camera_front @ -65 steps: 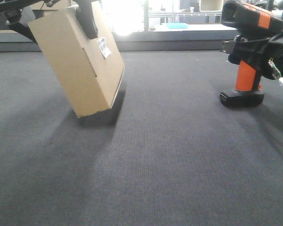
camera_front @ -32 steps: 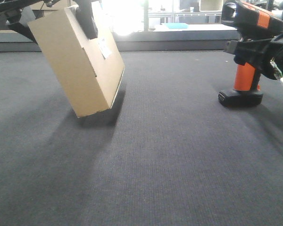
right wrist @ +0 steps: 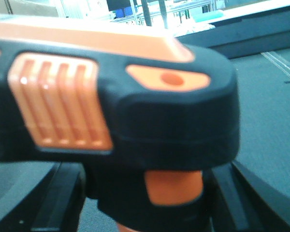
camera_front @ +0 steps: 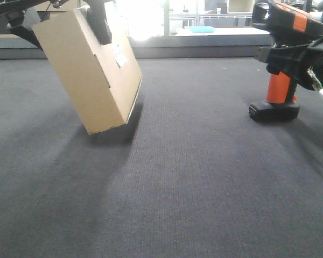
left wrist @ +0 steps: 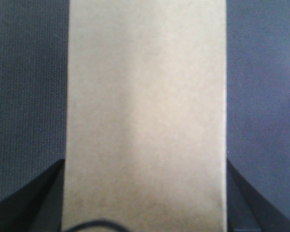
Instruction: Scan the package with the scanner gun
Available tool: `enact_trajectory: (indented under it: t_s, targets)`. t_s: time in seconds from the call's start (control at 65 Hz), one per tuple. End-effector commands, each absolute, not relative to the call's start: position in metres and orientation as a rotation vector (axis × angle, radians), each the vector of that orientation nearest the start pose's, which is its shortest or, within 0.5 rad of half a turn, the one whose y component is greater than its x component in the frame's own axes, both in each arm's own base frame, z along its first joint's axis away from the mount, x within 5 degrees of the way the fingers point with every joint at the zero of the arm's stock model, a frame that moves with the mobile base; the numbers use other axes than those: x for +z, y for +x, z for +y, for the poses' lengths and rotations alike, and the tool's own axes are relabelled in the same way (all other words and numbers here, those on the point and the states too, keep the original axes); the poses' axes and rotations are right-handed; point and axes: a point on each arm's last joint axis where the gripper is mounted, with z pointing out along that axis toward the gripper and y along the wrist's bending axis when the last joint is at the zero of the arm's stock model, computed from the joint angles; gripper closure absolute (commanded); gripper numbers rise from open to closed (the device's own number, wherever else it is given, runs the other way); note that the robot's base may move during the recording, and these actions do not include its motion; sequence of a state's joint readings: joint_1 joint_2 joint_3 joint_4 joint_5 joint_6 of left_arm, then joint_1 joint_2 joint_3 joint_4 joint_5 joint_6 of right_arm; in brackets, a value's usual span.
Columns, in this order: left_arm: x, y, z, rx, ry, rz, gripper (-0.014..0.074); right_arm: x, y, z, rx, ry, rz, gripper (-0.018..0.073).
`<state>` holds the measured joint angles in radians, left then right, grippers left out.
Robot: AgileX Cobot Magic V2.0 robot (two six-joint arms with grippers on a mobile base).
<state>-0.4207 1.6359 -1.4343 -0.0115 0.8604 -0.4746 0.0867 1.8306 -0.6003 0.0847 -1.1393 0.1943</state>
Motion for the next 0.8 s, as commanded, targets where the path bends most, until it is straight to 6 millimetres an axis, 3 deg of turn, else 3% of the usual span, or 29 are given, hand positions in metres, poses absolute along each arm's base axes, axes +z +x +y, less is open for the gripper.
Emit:
enact_trajectory:
  t_s: [0.0, 0.277, 0.462, 0.785]
  targets:
    - [0.325, 0.327, -0.15, -0.376, -0.063, 2.552, 0.0466, 0.178, 0.324, 0.022, 0.172, 0.136, 1.475, 0.0338]
    - [0.326, 0.328, -0.15, -0.382, -0.063, 2.539, 0.0466, 0.201, 0.319, 0.023, 0.001, -0.04, 1.418, 0.0338]
    - [0.326, 0.328, -0.15, -0.383, -0.063, 2.537, 0.0466, 0.216, 0.314, 0.017, -0.112, -0.046, 1.423, 0.0338]
    - [0.326, 0.328, -0.15, -0.383, -0.063, 2.537, 0.0466, 0.219, 0.317, 0.006, -0.343, -0.076, 1.481, 0.0338]
